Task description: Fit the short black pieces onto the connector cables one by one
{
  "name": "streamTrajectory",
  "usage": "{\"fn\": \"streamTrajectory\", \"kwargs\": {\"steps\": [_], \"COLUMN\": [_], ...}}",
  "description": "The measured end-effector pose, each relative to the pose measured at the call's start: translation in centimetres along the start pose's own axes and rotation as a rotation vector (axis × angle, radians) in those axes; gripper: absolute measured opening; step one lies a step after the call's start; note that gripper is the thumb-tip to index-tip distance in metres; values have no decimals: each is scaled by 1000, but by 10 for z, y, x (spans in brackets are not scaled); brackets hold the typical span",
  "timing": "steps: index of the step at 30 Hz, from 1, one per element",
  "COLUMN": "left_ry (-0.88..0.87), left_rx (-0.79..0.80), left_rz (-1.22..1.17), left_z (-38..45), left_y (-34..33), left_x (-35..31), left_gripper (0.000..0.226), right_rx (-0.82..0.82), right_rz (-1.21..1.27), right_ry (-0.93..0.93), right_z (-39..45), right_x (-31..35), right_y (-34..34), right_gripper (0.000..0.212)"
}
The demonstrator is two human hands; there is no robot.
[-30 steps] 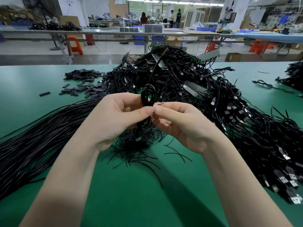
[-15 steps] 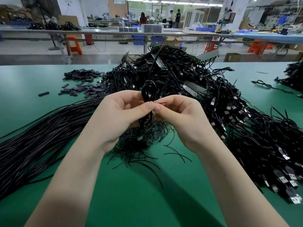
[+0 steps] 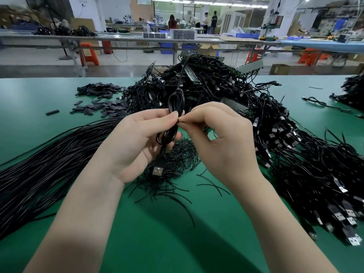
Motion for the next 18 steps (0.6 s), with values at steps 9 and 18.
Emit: {"fn": "streamTrajectory", "kwargs": {"steps": [9, 18], "left_ry": [282, 42], "left_rx": [66, 212], "left_rz": [-244, -239], "left_z": [3, 3], "left_y": [11, 2], "left_x": [6, 5], "left_gripper": [20, 11], "right_rx": [209, 183], "right_rz": [-236, 677], "right_ry": [255, -189], "right_z": [0, 2], "right_x": [4, -6], "right_y": [-1, 6], "right_gripper": [18, 25]}}
Point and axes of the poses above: each hand's wrist, its own z-axis towards the middle knuckle, its own y-axis out of the back of the hand, x = y × z, the point moved 2 cm from there along z, towards the middle knuckle, and after that the axes turned 10 degrees about x, right-handed, at the moved point
